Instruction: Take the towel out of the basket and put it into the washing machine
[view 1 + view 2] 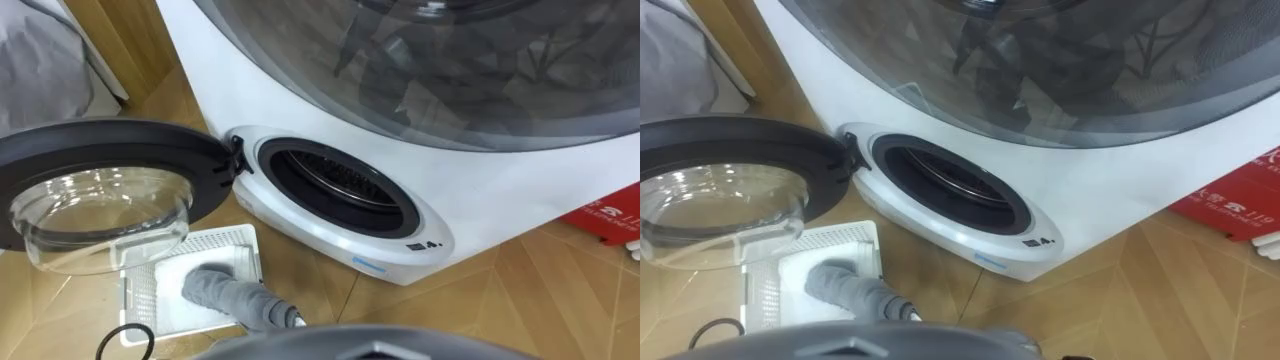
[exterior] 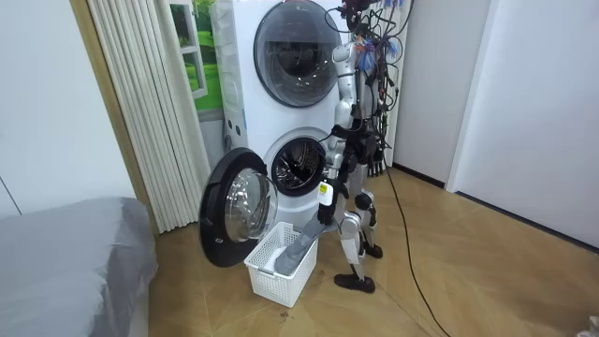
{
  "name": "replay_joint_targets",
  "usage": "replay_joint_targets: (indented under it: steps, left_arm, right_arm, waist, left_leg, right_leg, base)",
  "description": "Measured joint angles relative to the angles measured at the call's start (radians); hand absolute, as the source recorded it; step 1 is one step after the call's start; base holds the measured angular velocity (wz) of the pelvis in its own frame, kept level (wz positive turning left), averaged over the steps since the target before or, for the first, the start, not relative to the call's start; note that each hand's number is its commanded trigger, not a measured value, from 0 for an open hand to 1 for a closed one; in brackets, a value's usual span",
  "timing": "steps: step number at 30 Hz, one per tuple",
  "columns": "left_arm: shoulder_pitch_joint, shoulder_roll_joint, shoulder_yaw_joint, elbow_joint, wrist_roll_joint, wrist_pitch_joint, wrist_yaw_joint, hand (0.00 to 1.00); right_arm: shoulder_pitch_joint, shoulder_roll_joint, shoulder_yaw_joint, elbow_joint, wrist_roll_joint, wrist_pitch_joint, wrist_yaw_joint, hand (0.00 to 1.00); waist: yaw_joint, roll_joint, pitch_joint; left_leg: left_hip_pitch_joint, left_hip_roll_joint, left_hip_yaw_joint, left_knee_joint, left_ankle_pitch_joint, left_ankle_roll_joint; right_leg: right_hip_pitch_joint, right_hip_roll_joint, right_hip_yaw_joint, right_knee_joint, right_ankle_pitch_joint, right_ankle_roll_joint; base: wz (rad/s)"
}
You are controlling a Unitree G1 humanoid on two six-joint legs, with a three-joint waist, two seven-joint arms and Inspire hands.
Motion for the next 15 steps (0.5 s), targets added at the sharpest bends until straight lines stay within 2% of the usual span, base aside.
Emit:
replay_joint_targets:
  steps: [15]
  left_arm:
    - [0.000, 0.000, 0.002, 0.012, 0.002, -0.006, 0.009, 0.00]
  right_arm:
    - [-0.006, 0.000, -0.004, 0.001, 0.002, -0.010, -0.010, 0.00]
  waist:
    - [-0.001, 0.008, -0.0034]
  left_leg:
    - [-0.010, 0.000, -0.001, 0.003, 0.000, 0.000]
  right_leg:
    - [-0.006, -0.001, -0.002, 0.000, 0.000, 0.000]
  base:
    - [0.00]
